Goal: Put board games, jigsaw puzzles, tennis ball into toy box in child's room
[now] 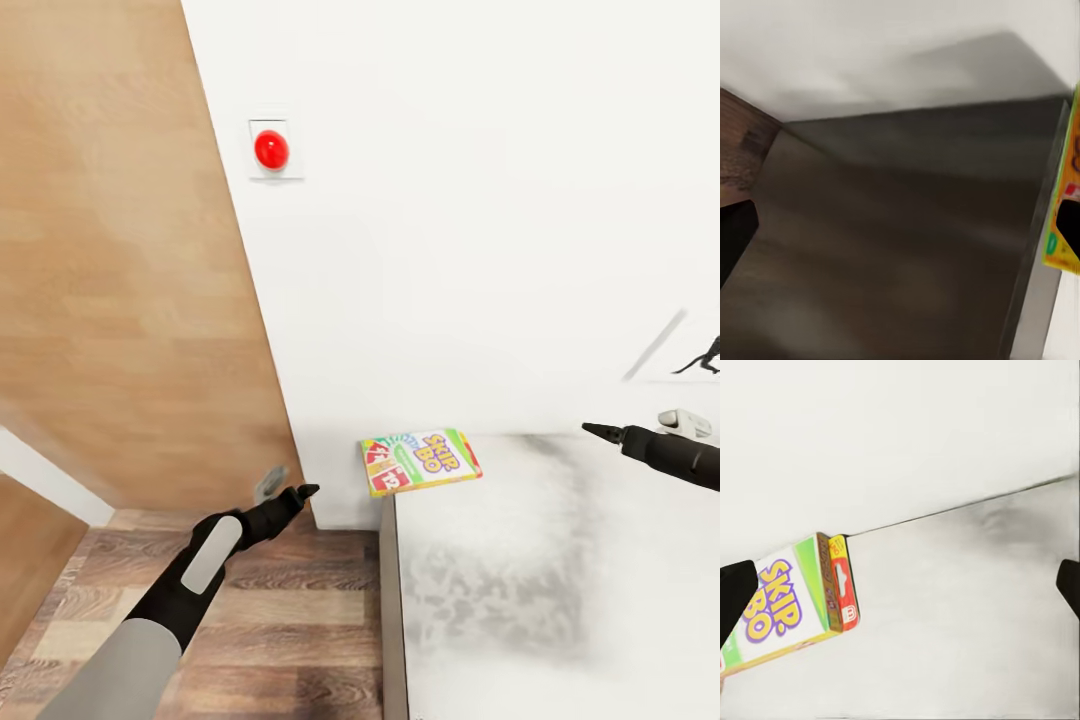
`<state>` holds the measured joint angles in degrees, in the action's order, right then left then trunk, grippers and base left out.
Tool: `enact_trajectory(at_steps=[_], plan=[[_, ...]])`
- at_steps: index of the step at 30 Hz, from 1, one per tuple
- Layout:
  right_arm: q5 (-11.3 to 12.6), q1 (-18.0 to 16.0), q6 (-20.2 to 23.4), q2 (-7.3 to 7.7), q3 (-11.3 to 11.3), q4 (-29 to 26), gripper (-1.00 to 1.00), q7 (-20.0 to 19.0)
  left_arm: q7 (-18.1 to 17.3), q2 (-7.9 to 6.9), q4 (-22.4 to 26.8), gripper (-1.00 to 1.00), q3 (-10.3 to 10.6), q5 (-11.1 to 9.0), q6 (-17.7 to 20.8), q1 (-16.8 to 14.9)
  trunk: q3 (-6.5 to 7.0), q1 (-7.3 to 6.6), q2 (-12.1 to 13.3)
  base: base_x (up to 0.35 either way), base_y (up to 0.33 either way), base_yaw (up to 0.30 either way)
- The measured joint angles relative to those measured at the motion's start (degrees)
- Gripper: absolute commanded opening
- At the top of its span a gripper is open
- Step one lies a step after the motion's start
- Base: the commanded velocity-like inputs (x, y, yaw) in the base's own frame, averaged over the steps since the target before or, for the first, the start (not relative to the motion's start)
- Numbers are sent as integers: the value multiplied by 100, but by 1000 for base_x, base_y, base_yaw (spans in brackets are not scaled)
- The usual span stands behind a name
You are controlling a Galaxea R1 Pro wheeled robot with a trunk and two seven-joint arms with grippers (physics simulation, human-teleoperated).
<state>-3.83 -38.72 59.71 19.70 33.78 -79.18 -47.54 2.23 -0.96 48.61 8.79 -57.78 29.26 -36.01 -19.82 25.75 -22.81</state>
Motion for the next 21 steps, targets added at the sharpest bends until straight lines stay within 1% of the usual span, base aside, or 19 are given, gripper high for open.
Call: enact_trajectory(at_steps=[11, 15, 19, 21], plan=[[-2, -1, 0, -7, 0, 2, 100, 0, -6, -4, 0, 100, 2, 0, -164, 0, 0, 0, 0, 2, 0, -272], [8, 2, 0, -12, 3, -1, 100, 0, -32, -34, 1, 100, -17, -18, -198, 0, -1, 0, 0, 0, 0, -144], [9, 2, 0, -15, 5, -4, 100, 0, -77, -68, 2, 100, -58, -40, -211, 10, -2, 0, 0, 0, 0, -67], [9, 2, 0, -21, 6, -5, 100, 0, -103, -104, 3, 100, -131, -43, -220, 24, -2, 0, 0, 0, 0, -35]])
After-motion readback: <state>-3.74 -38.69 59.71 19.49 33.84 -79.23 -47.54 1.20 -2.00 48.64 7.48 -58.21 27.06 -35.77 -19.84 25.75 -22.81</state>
